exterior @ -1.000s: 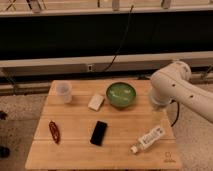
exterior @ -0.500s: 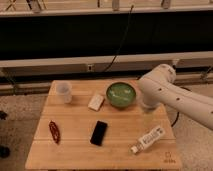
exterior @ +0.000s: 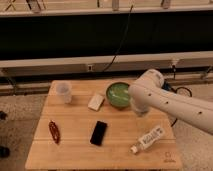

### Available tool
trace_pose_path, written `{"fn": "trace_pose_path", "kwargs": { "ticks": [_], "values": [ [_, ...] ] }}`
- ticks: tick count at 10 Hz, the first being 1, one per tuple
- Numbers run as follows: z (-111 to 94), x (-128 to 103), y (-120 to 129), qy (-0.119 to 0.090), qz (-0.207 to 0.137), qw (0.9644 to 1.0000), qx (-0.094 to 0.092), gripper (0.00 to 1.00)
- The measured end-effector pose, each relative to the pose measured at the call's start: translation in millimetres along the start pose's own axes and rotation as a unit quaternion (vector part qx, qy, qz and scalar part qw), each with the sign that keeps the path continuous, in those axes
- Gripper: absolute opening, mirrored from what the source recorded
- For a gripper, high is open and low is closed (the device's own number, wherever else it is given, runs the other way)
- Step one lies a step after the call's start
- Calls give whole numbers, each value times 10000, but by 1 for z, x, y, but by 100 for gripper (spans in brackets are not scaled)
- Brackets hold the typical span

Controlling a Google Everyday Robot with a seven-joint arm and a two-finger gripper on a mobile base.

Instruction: Push the eraser across the table

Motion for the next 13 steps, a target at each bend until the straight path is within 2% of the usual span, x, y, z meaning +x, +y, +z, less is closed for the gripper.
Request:
{"fn": "trace_pose_path", "kwargs": {
  "ticks": [2,6,13],
  "values": [
    [13,-19,-5,-10,-248,9997,-47,80],
    [37,-34,-7,-56,-504,9986,-138,80],
    [58,-39,-6,-100,-720,9971,-243,80]
  ]
}}
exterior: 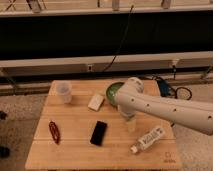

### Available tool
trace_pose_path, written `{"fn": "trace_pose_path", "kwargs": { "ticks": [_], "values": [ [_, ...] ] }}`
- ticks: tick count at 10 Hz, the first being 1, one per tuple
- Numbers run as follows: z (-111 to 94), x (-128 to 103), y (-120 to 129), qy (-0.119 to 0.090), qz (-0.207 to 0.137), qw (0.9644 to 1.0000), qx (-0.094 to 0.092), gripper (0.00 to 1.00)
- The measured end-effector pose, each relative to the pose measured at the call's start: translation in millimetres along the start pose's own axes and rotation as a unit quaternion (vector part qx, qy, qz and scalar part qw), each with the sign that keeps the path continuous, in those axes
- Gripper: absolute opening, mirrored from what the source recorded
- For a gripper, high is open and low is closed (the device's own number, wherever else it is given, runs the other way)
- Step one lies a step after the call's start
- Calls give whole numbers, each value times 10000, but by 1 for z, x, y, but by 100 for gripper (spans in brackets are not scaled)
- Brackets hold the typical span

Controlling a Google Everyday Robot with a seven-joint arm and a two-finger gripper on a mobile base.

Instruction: Push the eraser across the table

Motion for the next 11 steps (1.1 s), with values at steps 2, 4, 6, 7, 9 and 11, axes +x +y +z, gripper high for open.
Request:
{"fn": "trace_pose_path", "kwargs": {
  "ticks": [2,4,6,7,9,11],
  "values": [
    [5,0,2,-10,-50,10000,-42,80],
    [9,-3,1,-11,-127,9999,-68,80],
    [15,-4,0,-20,-195,9998,-98,78],
    [17,-5,0,-23,-226,9997,-114,73],
    [20,-6,1,-31,-276,9995,-145,54],
    [24,-8,1,-46,-313,9993,-176,48]
  ]
}}
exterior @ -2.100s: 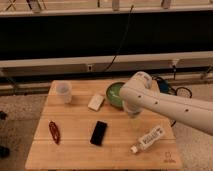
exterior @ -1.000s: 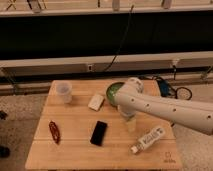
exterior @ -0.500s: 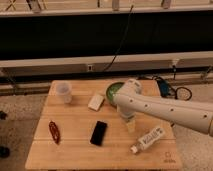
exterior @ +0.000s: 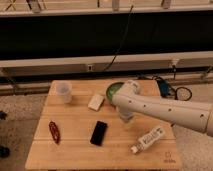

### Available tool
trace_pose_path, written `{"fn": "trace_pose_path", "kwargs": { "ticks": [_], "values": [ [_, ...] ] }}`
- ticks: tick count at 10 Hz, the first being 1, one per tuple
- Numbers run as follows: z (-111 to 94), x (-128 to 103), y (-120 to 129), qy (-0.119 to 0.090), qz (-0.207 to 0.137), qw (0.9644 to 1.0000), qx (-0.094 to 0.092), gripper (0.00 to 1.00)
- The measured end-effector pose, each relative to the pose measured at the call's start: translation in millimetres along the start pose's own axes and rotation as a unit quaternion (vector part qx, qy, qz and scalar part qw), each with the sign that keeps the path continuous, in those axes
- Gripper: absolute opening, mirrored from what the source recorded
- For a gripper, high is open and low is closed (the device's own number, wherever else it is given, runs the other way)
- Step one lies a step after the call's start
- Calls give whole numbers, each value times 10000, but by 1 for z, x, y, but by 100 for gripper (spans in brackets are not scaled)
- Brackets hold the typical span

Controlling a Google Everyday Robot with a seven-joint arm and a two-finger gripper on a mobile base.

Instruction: Push the eraser across the table

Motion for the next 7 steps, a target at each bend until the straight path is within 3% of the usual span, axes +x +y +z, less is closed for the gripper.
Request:
{"fn": "trace_pose_path", "kwargs": {
  "ticks": [2,6,7],
  "values": [
    [4,-2,0,-5,-49,10000,-35,44],
    [21,-8,3,-19,-308,9994,-182,6],
    [24,-9,4,-18,-359,9991,-204,1]
  ]
}}
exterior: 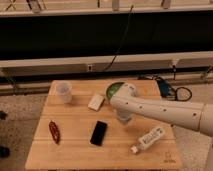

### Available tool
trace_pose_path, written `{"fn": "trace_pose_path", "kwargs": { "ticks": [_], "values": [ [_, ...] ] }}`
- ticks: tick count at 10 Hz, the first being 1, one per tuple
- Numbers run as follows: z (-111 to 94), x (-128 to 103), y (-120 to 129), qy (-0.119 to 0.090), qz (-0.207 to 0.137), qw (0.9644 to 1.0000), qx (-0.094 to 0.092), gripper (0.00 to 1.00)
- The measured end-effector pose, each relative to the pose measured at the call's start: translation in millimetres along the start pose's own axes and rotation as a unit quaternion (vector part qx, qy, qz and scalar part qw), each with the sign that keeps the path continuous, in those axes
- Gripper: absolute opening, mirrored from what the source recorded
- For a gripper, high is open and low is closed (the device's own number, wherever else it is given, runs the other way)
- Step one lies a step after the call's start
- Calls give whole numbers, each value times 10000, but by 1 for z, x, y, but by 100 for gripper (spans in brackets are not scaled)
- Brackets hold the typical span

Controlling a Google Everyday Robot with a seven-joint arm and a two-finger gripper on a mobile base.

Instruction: Push the eraser across the table

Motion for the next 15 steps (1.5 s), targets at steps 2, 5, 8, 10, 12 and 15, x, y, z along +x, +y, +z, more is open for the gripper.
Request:
{"fn": "trace_pose_path", "kwargs": {
  "ticks": [2,5,8,10,12,15],
  "values": [
    [8,-13,-4,20,-214,9998,-54,0],
    [17,-35,-12,44,-554,9984,-127,0],
    [21,-56,-21,85,-911,9956,-183,0],
    [19,-81,-32,94,-1177,9928,-224,0],
    [19,-91,-36,151,-1388,9899,-242,0],
    [18,-127,-49,195,-1767,9837,-264,0]
  ]
}}
